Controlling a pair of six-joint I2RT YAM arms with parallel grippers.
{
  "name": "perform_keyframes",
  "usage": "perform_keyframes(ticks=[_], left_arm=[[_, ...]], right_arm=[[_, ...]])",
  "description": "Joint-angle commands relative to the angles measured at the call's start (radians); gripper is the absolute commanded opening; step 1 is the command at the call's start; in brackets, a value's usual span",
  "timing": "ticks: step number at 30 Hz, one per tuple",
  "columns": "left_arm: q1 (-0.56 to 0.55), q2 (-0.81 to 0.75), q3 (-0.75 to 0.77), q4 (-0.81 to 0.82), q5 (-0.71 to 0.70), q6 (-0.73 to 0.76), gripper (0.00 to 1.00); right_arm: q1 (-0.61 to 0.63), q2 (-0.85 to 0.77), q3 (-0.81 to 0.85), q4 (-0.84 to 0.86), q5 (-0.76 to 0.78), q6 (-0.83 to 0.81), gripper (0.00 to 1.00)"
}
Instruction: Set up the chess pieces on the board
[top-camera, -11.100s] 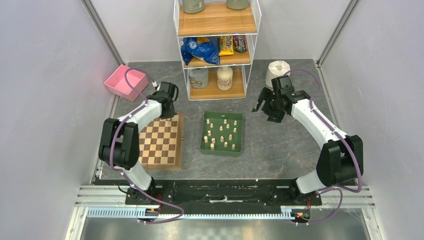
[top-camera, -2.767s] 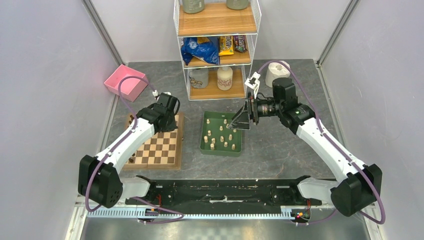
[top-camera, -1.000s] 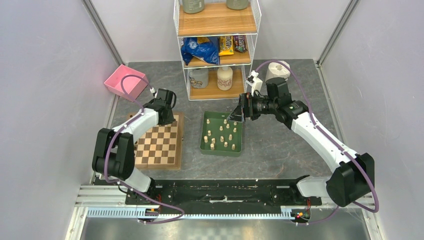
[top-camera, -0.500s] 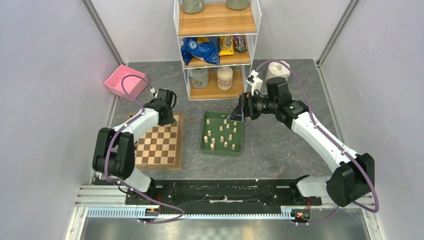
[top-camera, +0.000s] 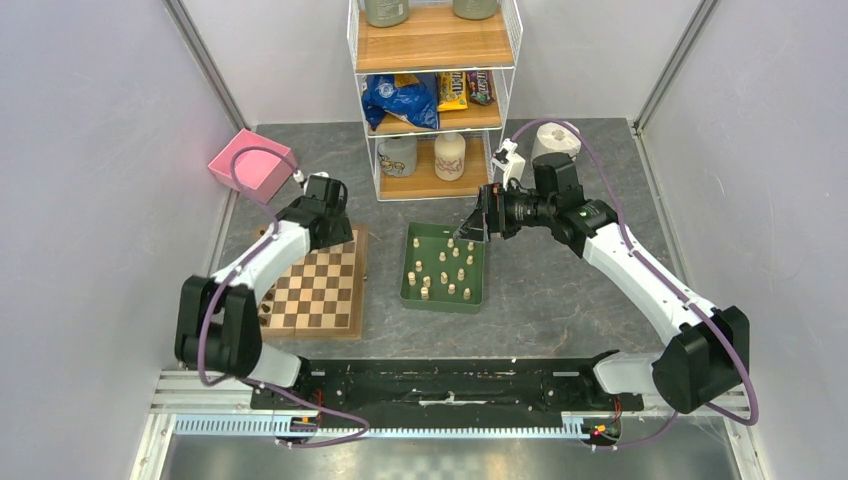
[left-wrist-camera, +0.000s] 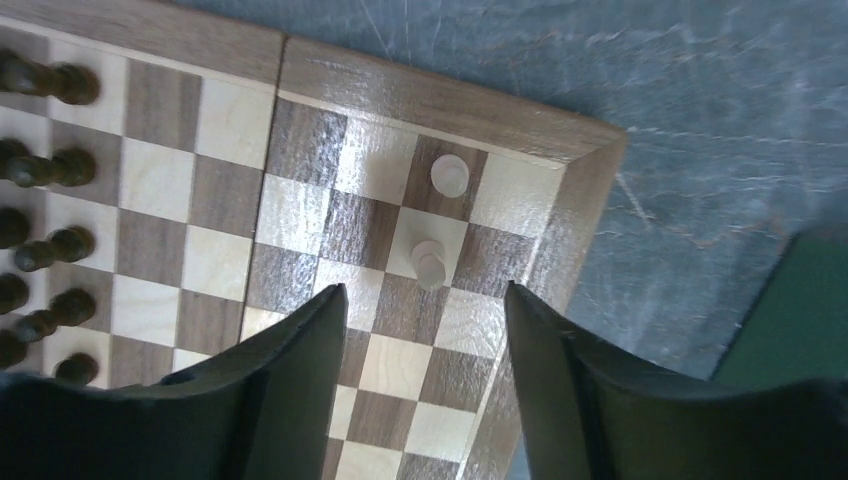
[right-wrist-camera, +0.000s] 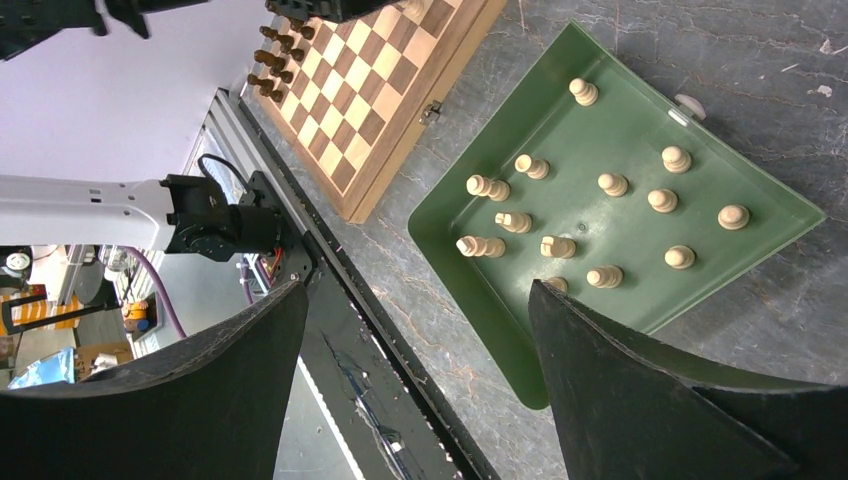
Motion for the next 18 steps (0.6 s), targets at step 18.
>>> perform_keyframes(ticks=[18], left_arm=[[-0.395,0.016,0.199,0.133,0.138,0.083,0.70]], right_arm=[[0.000,-0.135,-0.023,-0.054,0.726,0.202,0.89]])
